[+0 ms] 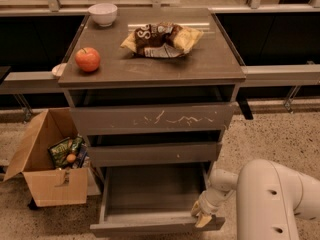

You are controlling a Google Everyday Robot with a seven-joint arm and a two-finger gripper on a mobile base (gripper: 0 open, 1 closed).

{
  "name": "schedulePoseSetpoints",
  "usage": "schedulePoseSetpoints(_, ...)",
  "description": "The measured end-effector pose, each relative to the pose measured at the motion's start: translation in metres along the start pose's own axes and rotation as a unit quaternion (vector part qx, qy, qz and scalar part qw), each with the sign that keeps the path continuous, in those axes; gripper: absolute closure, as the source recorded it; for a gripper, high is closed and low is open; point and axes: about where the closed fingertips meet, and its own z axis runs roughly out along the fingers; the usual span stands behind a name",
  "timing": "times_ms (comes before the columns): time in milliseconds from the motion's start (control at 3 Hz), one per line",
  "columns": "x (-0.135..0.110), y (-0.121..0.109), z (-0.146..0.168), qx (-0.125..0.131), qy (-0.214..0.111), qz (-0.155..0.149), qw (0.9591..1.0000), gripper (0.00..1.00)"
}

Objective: Open bottom drawer

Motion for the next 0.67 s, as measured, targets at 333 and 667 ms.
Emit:
schedulePoseSetpoints(333,0.0001,0.0082,0.0007,0.000,-0.005,0.005,1.0000,0.78)
schedulePoseSetpoints(667,0.0001,0.0082,0.0007,0.000,-0.005,0.005,1.0000,0.56)
